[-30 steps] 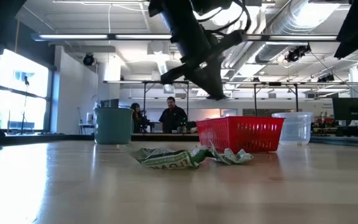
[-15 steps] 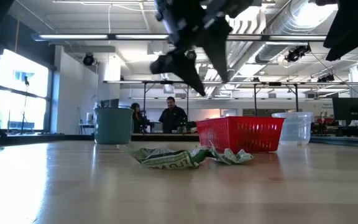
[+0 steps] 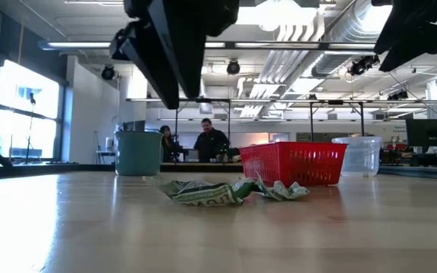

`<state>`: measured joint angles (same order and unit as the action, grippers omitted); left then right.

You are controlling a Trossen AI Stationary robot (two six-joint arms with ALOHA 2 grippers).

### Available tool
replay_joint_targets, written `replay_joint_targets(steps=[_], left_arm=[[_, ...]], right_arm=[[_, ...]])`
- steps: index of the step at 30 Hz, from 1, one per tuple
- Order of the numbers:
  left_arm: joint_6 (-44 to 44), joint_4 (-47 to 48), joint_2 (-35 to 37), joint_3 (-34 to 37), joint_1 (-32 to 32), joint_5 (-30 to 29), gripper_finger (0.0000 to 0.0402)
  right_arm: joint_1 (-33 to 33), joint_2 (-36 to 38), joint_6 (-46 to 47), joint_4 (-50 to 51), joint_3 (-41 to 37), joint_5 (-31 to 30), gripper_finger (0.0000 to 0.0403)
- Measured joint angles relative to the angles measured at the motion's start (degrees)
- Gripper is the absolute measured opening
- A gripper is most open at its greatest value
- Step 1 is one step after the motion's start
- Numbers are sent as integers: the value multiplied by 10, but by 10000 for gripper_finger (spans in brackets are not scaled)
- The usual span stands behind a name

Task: Pick and place items into bin
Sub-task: Put the stevia packet into the orange bin

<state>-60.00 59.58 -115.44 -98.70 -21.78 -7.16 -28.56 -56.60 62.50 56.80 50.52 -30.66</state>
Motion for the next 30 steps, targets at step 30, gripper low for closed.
replay_joint_targets(steps=[30], left_arm=[[-174, -16, 0, 0, -80, -45, 184]], right_arm=[[2, 0, 0, -18, 0, 19, 293]])
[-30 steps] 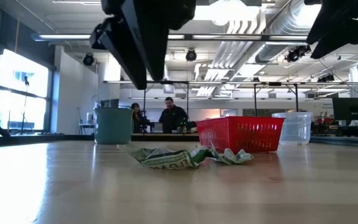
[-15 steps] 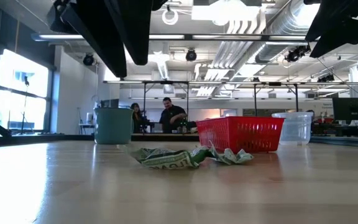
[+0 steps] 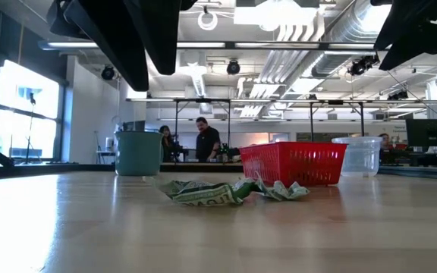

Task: Pick and place items into bin
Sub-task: Put the stevia packet into the orange bin

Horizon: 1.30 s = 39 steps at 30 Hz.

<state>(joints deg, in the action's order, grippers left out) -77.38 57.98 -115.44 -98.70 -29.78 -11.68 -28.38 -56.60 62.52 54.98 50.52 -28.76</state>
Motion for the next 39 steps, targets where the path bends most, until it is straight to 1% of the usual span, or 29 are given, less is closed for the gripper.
replay_joint_targets(steps=[39], left_arm=[[2, 0, 0, 0, 1, -11, 184]], right_arm=[[0, -1, 0, 0, 0, -7, 293]])
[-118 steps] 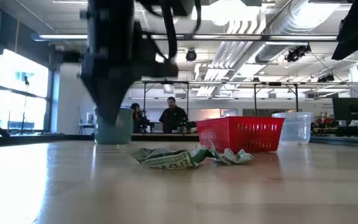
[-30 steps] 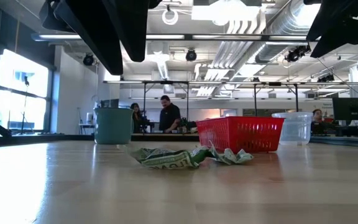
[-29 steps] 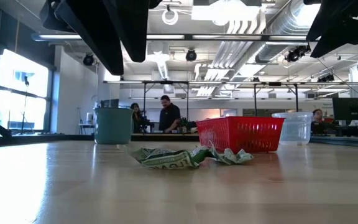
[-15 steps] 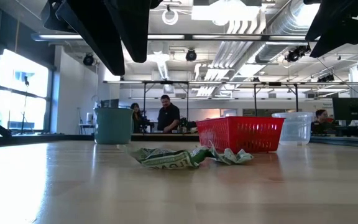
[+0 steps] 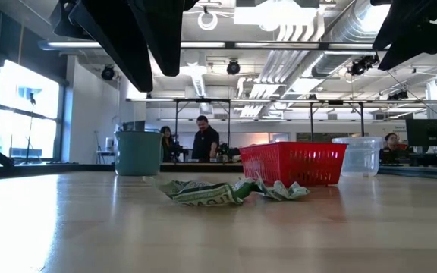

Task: Pick and place items into bin
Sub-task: Put the stevia packet into the orange bin

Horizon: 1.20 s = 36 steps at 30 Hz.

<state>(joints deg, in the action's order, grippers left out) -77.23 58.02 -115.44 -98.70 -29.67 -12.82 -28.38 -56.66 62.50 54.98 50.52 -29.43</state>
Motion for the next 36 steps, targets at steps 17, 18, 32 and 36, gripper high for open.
replay_joint_targets(steps=[17, 18, 32, 36], left_arm=[[10, -1, 0, 0, 0, -5, 184], [23, -2, 0, 0, 0, -7, 184], [216, -56, -25, 24, 109, 105, 184], [224, -57, -31, 43, 131, 141, 184]], right_arm=[[0, 0, -4, 0, 0, 0, 293], [0, 0, -8, 0, 0, 0, 293], [0, 0, -10, 0, 0, 12, 293], [0, -1, -10, 0, 0, 19, 293]])
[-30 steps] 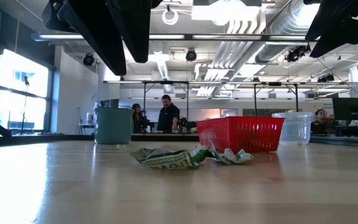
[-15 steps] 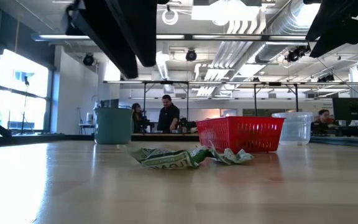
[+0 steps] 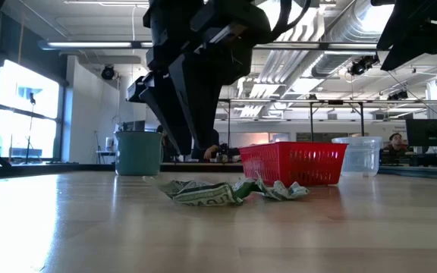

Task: Pick and place items into bin
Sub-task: Put the stevia packet into the orange bin

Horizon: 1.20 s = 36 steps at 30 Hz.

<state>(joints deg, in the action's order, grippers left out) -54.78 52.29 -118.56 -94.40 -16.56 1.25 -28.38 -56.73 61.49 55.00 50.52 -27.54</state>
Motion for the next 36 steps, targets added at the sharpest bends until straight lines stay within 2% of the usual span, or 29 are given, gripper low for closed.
replay_joint_targets(steps=[2, 5, 10, 18, 23, 27, 33, 36], left_arm=[[37, -19, -2, 4, -2, 1, 184], [109, 0, -10, 9, -14, 1, 184], [169, 0, -22, 7, -31, -28, 184], [199, 11, -47, 8, -28, -62, 184], [207, 5, -54, 7, -29, -64, 178], [220, 2, -57, 6, -29, -62, 136], [216, 7, -57, 6, -29, -63, 31], [214, 7, -57, 6, -29, -63, 23]], right_arm=[[0, 0, 0, 0, 0, 1, 293], [0, -2, 0, 0, 0, 1, 293], [0, -12, 0, 0, 0, -6, 293], [3, -41, 0, -3, 0, 5, 293], [2, -53, 0, -10, 0, 22, 293], [1, -55, 0, -18, 0, 17, 293], [1, -54, -2, -19, 0, 12, 293], [1, -54, -17, -32, 0, 11, 293]])
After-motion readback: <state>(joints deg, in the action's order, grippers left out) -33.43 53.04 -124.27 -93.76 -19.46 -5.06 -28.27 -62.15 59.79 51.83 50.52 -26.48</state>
